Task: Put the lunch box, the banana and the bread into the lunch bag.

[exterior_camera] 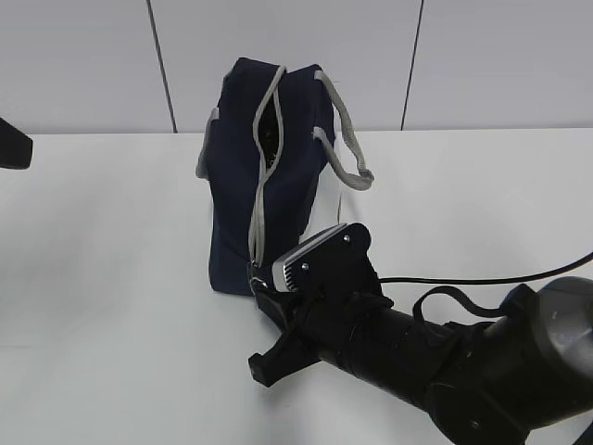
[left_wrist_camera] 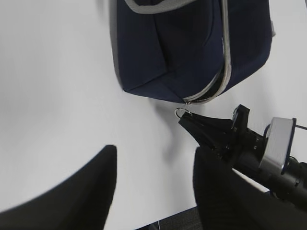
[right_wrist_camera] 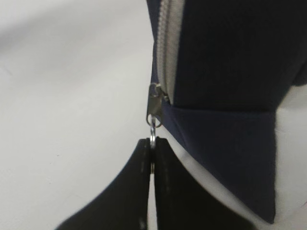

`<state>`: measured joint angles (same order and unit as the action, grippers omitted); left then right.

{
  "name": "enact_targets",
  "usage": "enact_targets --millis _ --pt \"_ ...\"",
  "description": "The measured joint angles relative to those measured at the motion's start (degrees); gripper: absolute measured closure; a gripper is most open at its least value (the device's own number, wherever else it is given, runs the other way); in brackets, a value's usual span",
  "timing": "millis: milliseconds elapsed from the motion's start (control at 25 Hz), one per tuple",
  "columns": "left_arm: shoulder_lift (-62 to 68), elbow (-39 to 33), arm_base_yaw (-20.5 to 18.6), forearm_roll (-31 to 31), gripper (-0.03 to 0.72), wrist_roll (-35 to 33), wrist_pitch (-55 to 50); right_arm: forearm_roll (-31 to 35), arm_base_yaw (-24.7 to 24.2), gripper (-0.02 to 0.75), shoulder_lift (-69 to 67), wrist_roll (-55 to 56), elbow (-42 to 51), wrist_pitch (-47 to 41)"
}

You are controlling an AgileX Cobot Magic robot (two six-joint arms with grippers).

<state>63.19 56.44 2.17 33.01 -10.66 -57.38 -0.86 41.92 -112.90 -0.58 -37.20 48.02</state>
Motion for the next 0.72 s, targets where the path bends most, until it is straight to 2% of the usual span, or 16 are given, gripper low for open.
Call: enact_targets --millis 280,520,720 --pt "0.0 0.0 0.0 0.0 0.318 0.0 0.0 -4.8 0.0 0.754 4.0 1.6 0.1 -0.1" --pt "0.0 0.0 0.0 0.0 0.318 0.0 0.0 -9.5 0.0 0.754 7.7 1.8 0.1 -4.4" --pt "0.0 0.0 0.0 0.0 0.318 0.0 0.0 -12.8 -2.1 0.754 8.8 3.3 0.1 -4.8"
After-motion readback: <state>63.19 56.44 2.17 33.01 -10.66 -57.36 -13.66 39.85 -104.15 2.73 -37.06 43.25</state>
